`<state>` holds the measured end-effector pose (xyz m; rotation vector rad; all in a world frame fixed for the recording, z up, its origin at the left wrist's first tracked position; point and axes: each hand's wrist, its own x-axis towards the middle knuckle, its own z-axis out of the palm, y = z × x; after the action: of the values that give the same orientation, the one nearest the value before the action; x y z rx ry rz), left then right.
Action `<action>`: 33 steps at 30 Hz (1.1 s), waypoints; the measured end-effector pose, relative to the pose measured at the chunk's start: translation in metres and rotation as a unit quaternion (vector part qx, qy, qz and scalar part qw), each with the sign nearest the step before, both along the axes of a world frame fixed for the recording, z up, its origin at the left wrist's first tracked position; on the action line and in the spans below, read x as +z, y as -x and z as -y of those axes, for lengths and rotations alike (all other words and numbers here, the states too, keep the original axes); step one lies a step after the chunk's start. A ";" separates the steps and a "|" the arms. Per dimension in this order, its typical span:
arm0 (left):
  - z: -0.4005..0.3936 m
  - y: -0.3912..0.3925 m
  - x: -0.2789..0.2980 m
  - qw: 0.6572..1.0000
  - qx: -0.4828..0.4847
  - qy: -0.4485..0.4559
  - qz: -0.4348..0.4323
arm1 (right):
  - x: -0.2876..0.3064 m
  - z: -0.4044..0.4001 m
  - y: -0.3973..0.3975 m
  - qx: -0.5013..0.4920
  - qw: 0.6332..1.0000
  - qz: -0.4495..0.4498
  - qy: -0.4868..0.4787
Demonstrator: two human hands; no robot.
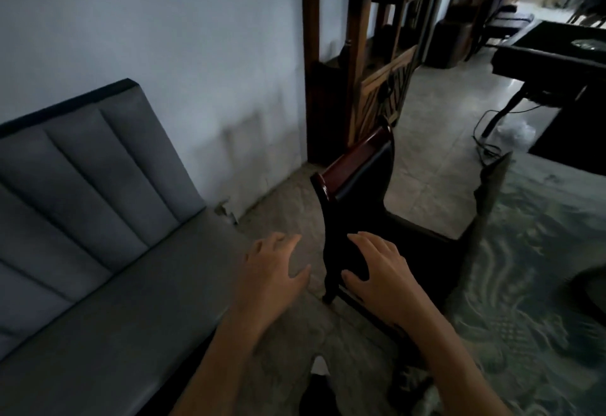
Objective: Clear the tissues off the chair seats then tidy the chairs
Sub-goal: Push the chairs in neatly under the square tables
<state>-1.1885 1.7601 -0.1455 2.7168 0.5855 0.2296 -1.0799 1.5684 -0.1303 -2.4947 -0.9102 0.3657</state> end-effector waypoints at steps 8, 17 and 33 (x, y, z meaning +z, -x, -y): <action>-0.080 -0.130 0.015 0.999 -0.001 -0.036 0.001 | 0.007 -0.083 -0.127 0.007 1.000 -0.009 -0.001; -0.132 -0.239 0.014 0.999 -0.028 -0.026 -0.010 | 0.000 -0.132 -0.224 -0.027 0.999 -0.015 -0.014; -0.182 -0.513 -0.004 0.950 -0.310 -0.017 -0.020 | -0.025 -0.179 -0.378 -0.305 0.952 -0.029 -0.014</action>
<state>-0.6754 1.9422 -0.1498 2.7826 -0.2813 0.0199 -0.7018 1.7473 -0.1556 -2.5623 -0.0912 0.2106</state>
